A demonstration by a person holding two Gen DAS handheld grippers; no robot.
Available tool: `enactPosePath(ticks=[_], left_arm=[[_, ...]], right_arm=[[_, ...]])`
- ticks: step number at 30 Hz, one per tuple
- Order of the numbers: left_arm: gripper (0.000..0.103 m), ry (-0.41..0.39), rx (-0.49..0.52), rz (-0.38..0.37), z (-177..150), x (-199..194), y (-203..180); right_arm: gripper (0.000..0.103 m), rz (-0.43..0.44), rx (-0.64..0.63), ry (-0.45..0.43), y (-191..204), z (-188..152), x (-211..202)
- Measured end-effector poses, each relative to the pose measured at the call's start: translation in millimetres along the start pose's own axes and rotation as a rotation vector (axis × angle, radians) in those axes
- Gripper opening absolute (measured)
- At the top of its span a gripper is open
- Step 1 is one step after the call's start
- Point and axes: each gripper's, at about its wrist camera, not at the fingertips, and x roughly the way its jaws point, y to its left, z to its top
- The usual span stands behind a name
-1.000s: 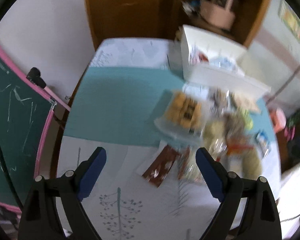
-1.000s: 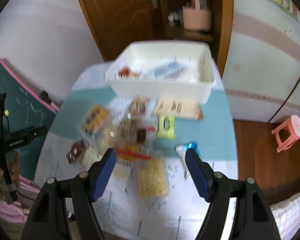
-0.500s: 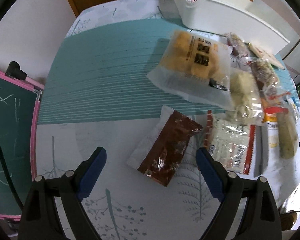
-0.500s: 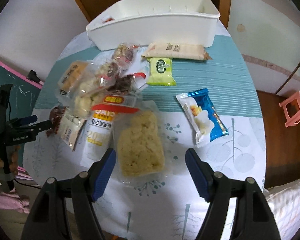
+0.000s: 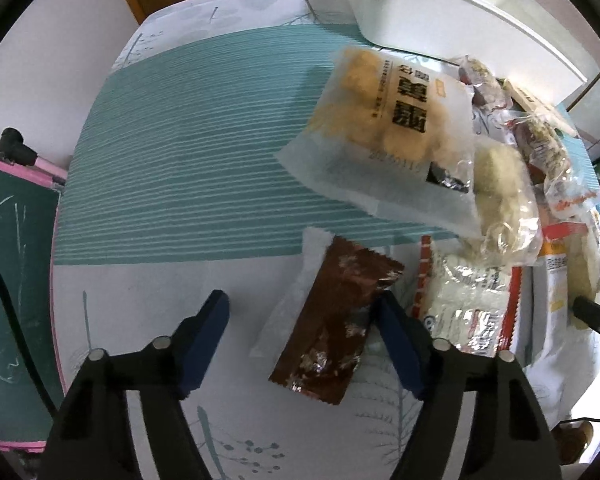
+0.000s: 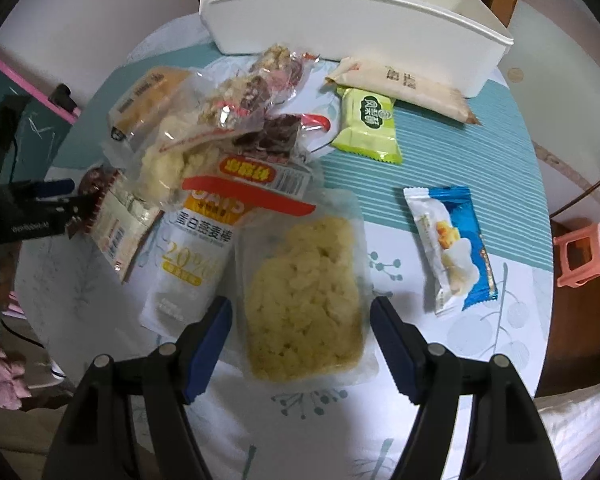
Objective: Organize snacks
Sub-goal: 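Grasp the brown wrapped snack with the left tool while the right tool grasps the oat-crisp bag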
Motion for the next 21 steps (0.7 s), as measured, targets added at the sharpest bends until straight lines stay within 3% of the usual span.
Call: enactPosePath(ticks=[1, 6, 13, 21], left_arm=[[0.063, -0.001, 0.003, -0.011, 1, -1, -1], [0.040, -0.001, 0.039, -0.025, 5, -5, -11], [0.035, 0.011, 0.035, -0.002, 4, -13, -20], [0.035, -0.070, 0.006, -0.046, 6, -70, -37]], right_arm=[[0.062, -0.001, -0.002, 0.003, 0, 1, 2], [0.058, 0.001, 0.004, 0.016, -1, 2, 6], [0.057, 0.032, 0.034, 0.021, -5, 1, 6], [0.057, 0.084, 0.089, -0.018, -13, -3, -24]])
